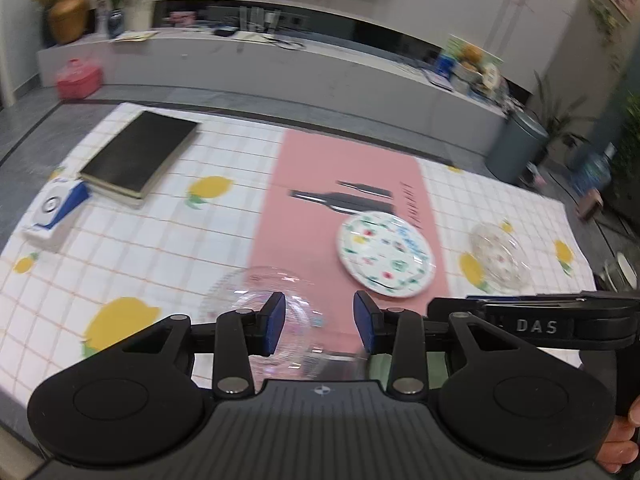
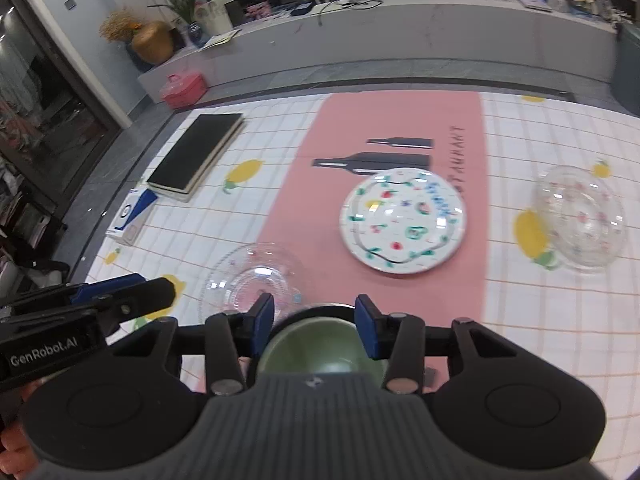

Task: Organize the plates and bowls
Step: 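Reach both grippers to the clear dotted glass plate rim and close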

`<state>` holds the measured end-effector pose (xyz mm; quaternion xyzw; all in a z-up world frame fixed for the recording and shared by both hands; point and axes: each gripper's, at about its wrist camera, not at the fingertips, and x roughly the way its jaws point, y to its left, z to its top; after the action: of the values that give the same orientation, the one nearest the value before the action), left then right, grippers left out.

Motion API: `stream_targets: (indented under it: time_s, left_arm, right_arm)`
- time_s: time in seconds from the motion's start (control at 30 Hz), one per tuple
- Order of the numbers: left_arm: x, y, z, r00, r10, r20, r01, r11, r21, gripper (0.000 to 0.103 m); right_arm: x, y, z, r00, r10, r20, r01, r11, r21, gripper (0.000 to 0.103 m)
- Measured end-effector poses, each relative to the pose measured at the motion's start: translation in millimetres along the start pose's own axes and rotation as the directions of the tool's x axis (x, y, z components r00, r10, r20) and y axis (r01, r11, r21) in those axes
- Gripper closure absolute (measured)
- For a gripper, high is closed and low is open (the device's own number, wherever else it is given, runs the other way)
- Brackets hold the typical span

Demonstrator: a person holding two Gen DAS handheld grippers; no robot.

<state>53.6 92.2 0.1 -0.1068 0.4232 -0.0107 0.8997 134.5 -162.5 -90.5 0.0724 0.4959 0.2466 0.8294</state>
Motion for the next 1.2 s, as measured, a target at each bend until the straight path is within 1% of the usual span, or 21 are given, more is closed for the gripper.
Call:
stream_targets:
  time_s: [0.1, 0.2, 0.33, 0.5, 0.67, 0.8, 0.97, 1.13, 1.2]
  left_arm:
    - [1.5, 25.9, 0.4, 0.999, 0.027, 0.026, -0.026, 0.999, -0.044, 0.059]
    - [11.7, 51.7, -0.5, 0.999, 0.028, 0.037, -0.024, 0.994, -0.103, 0.059]
    - [32.4, 80.0, -8.9, 1.000, -0.002, 0.012, 0.005, 0.982, -0.190, 0.059]
    - [64.3, 100.1, -22.7, 0.998, 0.002, -0.056, -0.015, 0.971, -0.238, 0.059]
    - [87.8, 112.8, -36.2, 0.995, -0.027, -0.097, -0.004, 0.953, -0.302, 0.059]
    - [100.6, 117.1, -41.7, 0.991, -0.038, -0.130, -0.007, 0.943, -0.332, 0.059]
    - [110.7, 118.5, -41.5, 0.988, -0.063, -0.144, 0.008, 0.935, -0.356, 0.059]
    - [117.7, 119.4, -43.6, 0.984, -0.055, -0.170, -0.012, 0.929, -0.371, 0.060]
    - [120.9, 117.6, -44.3, 0.982, -0.053, -0.180, -0.018, 0.930, -0.366, 0.062]
  right_arm:
    - [22.1, 11.1, 9.4, 0.998, 0.047, -0.029, -0.047, 0.999, 0.012, 0.058]
    - [48.5, 21.7, 18.5, 0.995, 0.072, -0.066, -0.071, 0.997, 0.011, 0.058]
    - [85.3, 27.6, 27.4, 0.989, 0.045, -0.144, -0.046, 0.999, -0.006, 0.058]
    - [120.8, 20.3, 34.9, 0.975, -0.023, -0.220, 0.019, 1.000, -0.019, 0.058]
    - [146.6, 11.2, 35.4, 0.952, -0.054, -0.301, 0.060, 0.998, 0.013, 0.058]
    - [162.2, 5.9, 34.6, 0.933, -0.077, -0.352, 0.101, 0.994, 0.050, 0.058]
    - [173.9, 6.0, 32.4, 0.919, -0.075, -0.387, 0.112, 0.991, 0.073, 0.058]
    - [182.0, 3.6, 27.6, 0.908, -0.064, -0.414, 0.112, 0.989, 0.092, 0.061]
    - [183.4, 3.7, 25.5, 0.906, -0.056, -0.420, 0.106, 0.990, 0.097, 0.064]
